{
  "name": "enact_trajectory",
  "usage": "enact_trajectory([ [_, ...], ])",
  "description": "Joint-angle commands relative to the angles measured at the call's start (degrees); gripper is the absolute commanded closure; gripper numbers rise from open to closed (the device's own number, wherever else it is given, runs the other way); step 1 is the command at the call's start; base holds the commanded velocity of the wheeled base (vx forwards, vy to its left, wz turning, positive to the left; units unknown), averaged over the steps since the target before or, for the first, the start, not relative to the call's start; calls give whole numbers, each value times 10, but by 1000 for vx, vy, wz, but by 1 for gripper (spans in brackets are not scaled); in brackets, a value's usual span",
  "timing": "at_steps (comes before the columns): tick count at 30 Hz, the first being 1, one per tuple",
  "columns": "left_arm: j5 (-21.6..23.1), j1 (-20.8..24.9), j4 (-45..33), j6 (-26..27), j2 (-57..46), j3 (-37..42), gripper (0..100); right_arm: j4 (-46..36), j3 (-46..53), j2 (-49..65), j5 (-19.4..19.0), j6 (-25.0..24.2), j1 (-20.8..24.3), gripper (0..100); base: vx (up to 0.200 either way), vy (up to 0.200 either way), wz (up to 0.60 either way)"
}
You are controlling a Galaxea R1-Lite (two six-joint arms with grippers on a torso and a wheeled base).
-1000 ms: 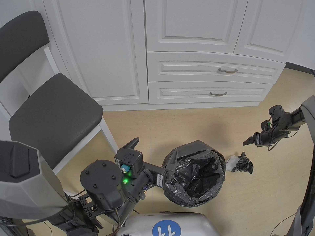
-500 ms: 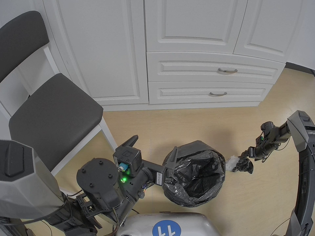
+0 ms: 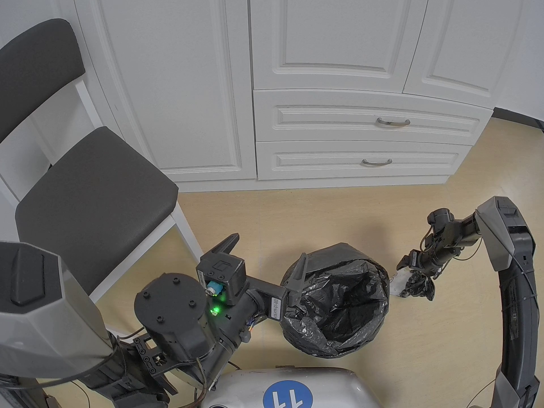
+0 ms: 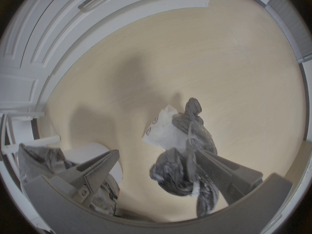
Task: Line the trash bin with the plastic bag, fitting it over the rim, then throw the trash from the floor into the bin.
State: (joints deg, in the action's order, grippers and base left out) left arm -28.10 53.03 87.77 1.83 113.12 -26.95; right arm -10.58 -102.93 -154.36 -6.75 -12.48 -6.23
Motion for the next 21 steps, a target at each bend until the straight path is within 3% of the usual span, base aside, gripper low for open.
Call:
enact_trajectory([
  [1,0,1,0,0,1,0,0,-40,-102,-91,101,-16,8,0,0,0,0],
  [6,0,0,0,0,5,1,0,-110,-117,-104,111,-16,10,0,0,0,0],
  [21,0,0,0,-1,27,-1,0,-115,-117,-109,111,-2,8,0,0,0,0],
])
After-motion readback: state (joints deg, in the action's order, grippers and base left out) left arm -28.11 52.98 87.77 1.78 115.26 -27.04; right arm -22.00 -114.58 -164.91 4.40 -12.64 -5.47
